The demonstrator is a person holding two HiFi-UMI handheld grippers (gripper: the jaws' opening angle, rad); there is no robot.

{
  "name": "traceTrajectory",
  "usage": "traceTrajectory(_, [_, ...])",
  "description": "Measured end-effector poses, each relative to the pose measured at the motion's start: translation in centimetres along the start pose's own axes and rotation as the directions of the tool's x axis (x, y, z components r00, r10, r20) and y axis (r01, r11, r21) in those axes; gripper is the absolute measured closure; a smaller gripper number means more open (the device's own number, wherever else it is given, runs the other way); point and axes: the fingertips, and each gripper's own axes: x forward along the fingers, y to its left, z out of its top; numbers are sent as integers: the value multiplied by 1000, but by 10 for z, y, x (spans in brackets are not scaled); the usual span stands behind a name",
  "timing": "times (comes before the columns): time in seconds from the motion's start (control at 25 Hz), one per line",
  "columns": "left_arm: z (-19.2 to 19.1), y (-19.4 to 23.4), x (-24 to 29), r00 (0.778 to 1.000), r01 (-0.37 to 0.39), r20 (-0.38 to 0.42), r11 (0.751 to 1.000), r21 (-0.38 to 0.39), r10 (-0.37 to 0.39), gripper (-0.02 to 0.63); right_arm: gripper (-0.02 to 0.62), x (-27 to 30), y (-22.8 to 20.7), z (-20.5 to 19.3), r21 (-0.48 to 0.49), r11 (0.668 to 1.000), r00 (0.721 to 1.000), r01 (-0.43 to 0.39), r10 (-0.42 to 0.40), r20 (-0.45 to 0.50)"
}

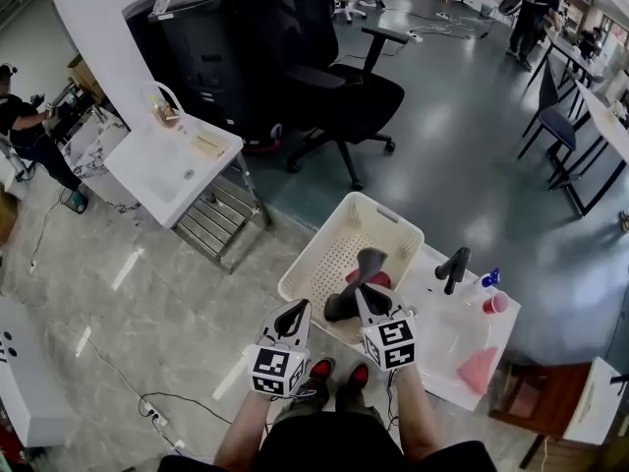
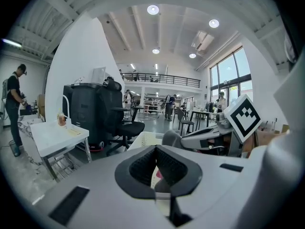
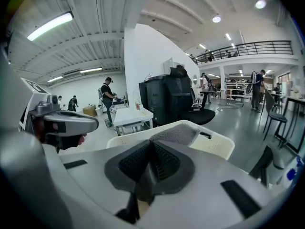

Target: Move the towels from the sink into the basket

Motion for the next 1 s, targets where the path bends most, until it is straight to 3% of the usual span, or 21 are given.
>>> traceTrajectory(0.28, [-24, -2, 4, 999, 22, -46, 1000, -21, -23, 598, 554, 11, 2, -30, 11, 1000, 998, -3, 4, -64])
traceTrajectory(0.56, [-25, -2, 6, 998, 36, -49, 999, -23, -37, 598, 554, 10, -1, -30, 44, 999, 999, 15, -13, -48])
traceTrajectory(0.6, [-24, -2, 7, 998, 35, -47, 999, -21, -36, 598, 540, 8, 0, -28, 56, 998, 999, 10, -9, -32])
traceTrajectory(0.68, [-22, -2, 7, 998, 36, -42, 999, -16, -36, 598, 397, 4, 0, -23, 72, 997, 1000, -1, 1, 0])
traceTrajectory(0.72, [-21, -1, 7, 999, 36, -39, 999, -14, -36, 598, 376, 2, 0, -21, 74, 997, 1000, -1, 0, 12])
traceTrajectory(1.0, [-14, -5, 10, 998, 55, -29, 998, -3, -55, 598, 364, -8, -7, -16, 75, 997, 999, 23, -25, 34])
